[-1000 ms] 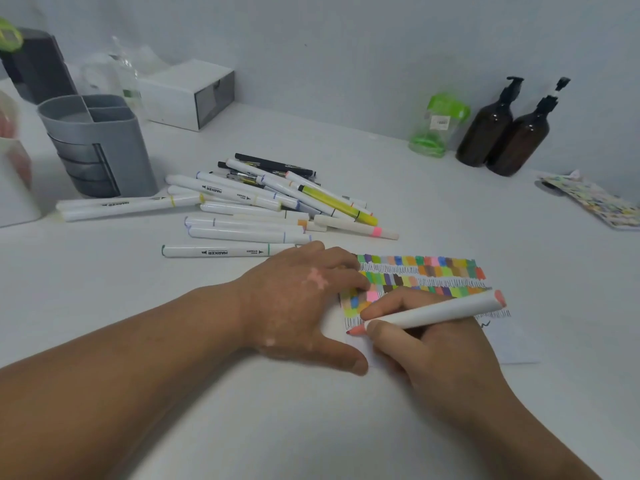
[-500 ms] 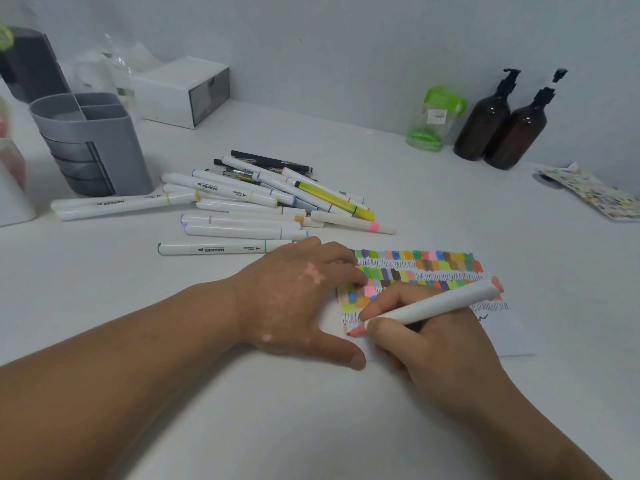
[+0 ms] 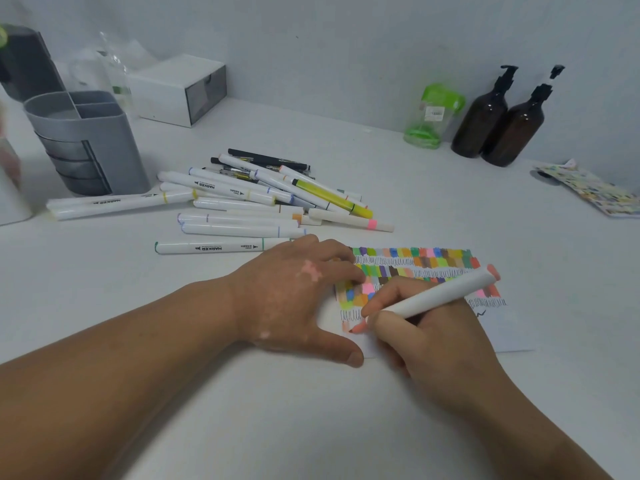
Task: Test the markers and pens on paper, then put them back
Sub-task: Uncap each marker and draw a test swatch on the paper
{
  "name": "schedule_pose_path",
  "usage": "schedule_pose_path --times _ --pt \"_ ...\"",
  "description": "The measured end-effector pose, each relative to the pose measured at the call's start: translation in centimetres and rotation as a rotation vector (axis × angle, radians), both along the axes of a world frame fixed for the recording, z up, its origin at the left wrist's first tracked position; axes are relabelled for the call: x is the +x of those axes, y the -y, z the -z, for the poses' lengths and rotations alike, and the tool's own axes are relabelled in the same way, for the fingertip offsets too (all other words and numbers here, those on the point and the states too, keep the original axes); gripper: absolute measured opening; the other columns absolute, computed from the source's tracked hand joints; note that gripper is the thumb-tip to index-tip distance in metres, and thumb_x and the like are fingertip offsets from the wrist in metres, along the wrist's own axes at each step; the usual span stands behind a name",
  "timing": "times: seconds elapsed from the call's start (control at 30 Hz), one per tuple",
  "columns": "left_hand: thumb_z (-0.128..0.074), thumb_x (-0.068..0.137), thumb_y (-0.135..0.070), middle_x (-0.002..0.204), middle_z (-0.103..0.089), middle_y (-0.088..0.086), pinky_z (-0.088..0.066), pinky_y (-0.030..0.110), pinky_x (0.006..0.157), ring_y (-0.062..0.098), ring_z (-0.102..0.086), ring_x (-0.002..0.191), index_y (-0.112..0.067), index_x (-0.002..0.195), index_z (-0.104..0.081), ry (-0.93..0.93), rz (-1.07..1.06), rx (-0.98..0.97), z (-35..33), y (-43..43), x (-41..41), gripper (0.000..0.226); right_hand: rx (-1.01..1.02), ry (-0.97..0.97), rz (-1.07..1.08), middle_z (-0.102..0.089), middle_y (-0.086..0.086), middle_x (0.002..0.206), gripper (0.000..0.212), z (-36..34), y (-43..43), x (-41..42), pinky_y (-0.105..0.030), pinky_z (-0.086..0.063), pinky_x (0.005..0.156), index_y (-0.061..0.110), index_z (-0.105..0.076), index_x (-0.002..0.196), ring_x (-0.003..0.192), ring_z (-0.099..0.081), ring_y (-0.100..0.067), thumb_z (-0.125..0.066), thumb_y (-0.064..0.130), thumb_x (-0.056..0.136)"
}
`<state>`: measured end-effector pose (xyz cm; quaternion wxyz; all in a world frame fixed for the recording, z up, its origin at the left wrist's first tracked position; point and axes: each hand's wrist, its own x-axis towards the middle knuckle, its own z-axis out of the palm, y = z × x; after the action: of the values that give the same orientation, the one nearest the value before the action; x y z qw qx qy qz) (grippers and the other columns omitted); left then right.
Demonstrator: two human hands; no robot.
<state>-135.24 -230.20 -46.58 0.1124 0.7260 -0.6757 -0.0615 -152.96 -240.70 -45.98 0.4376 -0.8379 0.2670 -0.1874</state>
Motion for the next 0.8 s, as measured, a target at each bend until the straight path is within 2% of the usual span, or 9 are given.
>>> schedule_pose_path --times 0.3,0.37,0.47,0.53,0.6,0.67,0.73,0.8 --pt "-0.054 0.065 -0.093 0.149 -0.036 -0.018 -0.029 0.024 0.108 0.01 -0.038 0.131 -0.041 0.145 -0.042 -0.004 0.001 -0.01 0.2 0.1 0.1 0.096 -0.05 0.027 0.017 -0.06 0.014 0.054 0.01 0.1 0.0 0.0 -0.011 -0.038 0.045 0.027 -0.07 0.069 0.054 -0.056 -0.003 -0.062 0.031 0.066" --pt "-0.054 0.065 -0.093 0.147 -0.038 -0.018 -0.031 0.024 0.106 0.012 -0.04 0.128 -0.04 0.144 -0.044 0.001 0.004 -0.029 0.3 0.1 0.2 0.096 -0.035 0.049 0.003 -0.059 0.011 0.051 0.009 0.2 0.0 -0.1 -0.012 -0.036 0.042 0.026 -0.069 0.068 0.05 -0.054 -0.005 -0.061 0.029 0.066" --pt "-0.056 0.064 -0.093 0.145 -0.041 -0.018 -0.03 0.021 0.1 0.01 -0.042 0.125 -0.04 0.142 -0.046 0.006 0.015 -0.049 0.1 0.2 0.3 0.095 0.242 0.27 0.11 -0.054 0.001 0.047 0.006 -0.1 0.7 -0.1 -0.022 -0.036 0.038 0.019 -0.069 0.069 0.04 -0.047 -0.012 -0.063 0.02 0.071" --pt "-0.06 0.063 -0.091 0.143 -0.042 -0.018 -0.033 0.022 0.103 0.008 -0.043 0.126 -0.04 0.144 -0.044 -0.023 0.006 -0.053 -0.1 0.2 0.5 0.097 0.348 0.396 0.167 -0.054 -0.004 0.05 0.007 -1.4 1.7 0.1 -0.023 -0.037 0.037 0.018 -0.069 0.071 0.04 -0.046 -0.015 -0.064 0.015 0.074" --pt "-0.067 0.064 -0.084 0.141 -0.041 -0.02 -0.035 0.021 0.105 0.0 -0.041 0.127 -0.041 0.145 -0.039 -0.173 -0.024 -0.095 -0.1 0.1 0.7 0.095 0.345 0.408 0.154 -0.056 -0.005 0.052 0.005 -2.8 2.8 0.9 -0.025 -0.04 0.039 0.019 -0.069 0.072 0.042 -0.049 -0.017 -0.065 0.016 0.075" --pt "-0.075 0.073 -0.064 0.135 -0.045 -0.021 -0.034 0.01 0.095 -0.012 -0.042 0.116 -0.041 0.141 -0.039 -0.36 -0.078 -0.201 -0.5 -0.1 1.0 0.08 0.315 0.407 0.13 -0.058 -0.005 0.054 0.007 -4.5 3.8 2.2 -0.027 -0.042 0.04 0.02 -0.068 0.069 0.044 -0.051 -0.016 -0.066 0.019 0.076" --pt "-0.065 0.078 -0.036 0.121 -0.053 -0.02 -0.038 0.01 0.081 -0.003 -0.049 0.094 -0.038 0.129 -0.043 -0.559 -0.183 -0.329 -0.7 -0.2 1.2 0.056 0.33 0.443 0.115 -0.058 -0.005 0.056 0.016 -5.5 4.6 3.7 -0.025 -0.04 0.039 0.021 -0.067 0.065 0.045 -0.05 -0.015 -0.066 0.016 0.079" --pt "-0.05 0.078 -0.023 0.106 -0.06 -0.019 -0.044 0.025 0.073 0.011 -0.051 0.078 -0.032 0.116 -0.046 -0.777 -0.329 -0.462 -0.9 0.0 1.5 0.039 0.39 0.487 0.114 -0.056 -0.005 0.056 0.023 -5.6 5.1 4.8 -0.024 -0.039 0.039 0.02 -0.066 0.064 0.045 -0.048 -0.015 -0.065 0.011 0.085"
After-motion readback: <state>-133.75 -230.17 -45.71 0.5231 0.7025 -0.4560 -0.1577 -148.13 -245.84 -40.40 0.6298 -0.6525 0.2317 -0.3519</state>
